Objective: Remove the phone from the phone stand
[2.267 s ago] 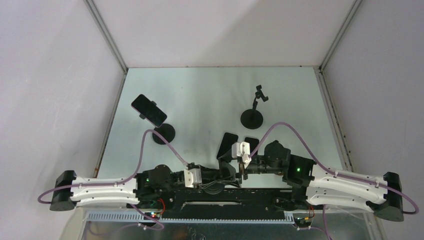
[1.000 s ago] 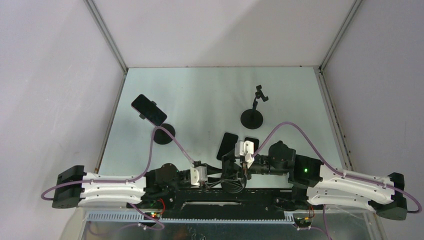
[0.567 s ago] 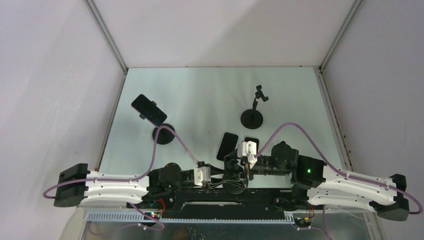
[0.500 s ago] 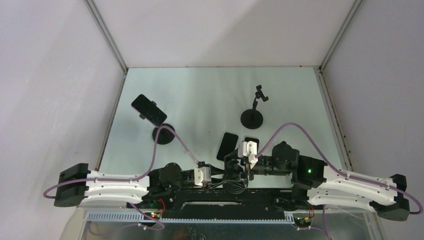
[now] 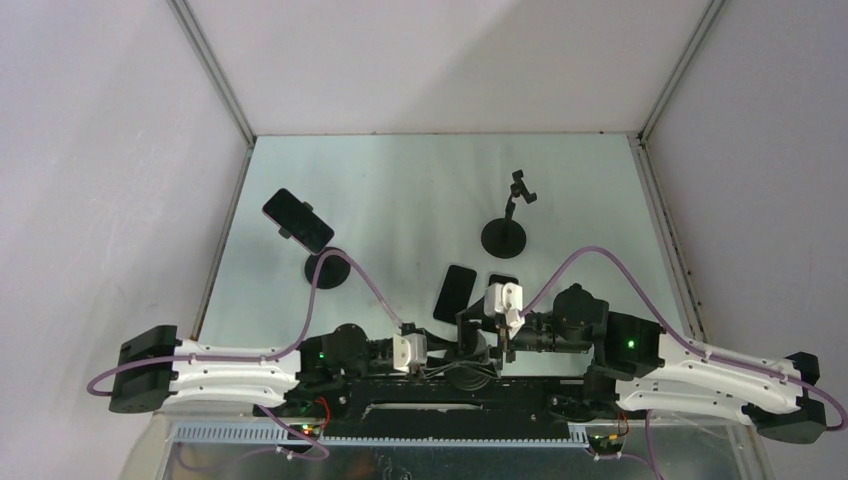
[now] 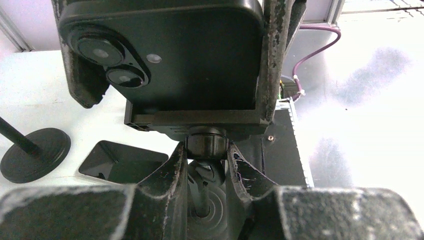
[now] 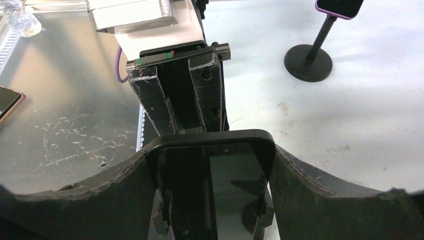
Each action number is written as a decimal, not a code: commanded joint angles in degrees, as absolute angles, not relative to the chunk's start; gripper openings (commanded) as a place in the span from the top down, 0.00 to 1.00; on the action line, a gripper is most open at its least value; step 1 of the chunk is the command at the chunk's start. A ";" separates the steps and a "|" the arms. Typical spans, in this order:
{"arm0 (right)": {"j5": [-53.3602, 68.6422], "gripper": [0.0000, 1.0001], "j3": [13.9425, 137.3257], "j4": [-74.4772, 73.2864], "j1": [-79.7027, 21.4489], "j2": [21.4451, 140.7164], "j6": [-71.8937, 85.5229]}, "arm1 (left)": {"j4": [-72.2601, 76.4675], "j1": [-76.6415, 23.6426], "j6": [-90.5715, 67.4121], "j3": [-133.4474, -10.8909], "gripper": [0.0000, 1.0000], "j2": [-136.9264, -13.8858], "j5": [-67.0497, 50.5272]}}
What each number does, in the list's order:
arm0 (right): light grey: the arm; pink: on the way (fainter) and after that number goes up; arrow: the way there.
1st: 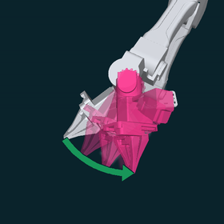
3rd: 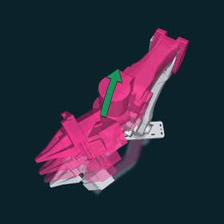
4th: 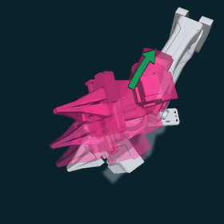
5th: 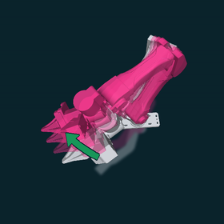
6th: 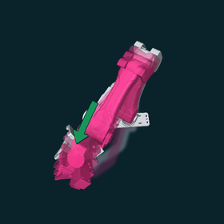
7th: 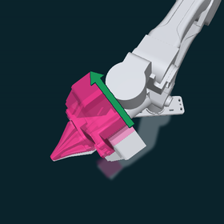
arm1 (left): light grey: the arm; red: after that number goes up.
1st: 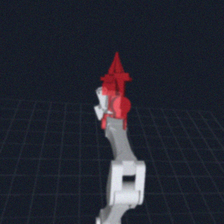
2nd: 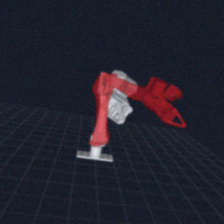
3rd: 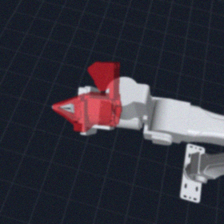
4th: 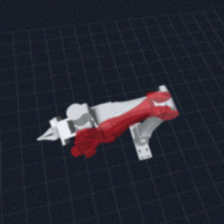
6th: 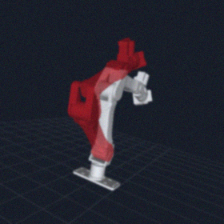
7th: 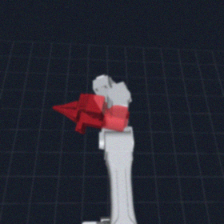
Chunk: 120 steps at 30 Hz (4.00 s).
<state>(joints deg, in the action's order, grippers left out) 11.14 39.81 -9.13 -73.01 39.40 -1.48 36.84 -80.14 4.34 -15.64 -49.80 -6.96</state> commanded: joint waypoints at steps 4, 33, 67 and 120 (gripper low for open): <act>11.30 0.17 46.23 -8.67 -72.87 36.59 -1.84 | 27.65 -80.67 4.50 -17.40 1.00 -50.59 -9.92; 16.58 0.19 46.22 -23.45 -69.38 42.69 -0.26 | 24.73 -80.65 4.89 -18.36 1.00 -50.23 -10.14; 19.98 1.00 40.96 -18.29 -69.60 39.73 -3.18 | 28.22 -80.65 3.12 -18.40 0.66 -49.65 -6.78; 16.44 1.00 40.96 -19.21 -69.57 40.44 -3.92 | 29.59 -80.60 7.10 -24.22 1.00 -50.27 -6.89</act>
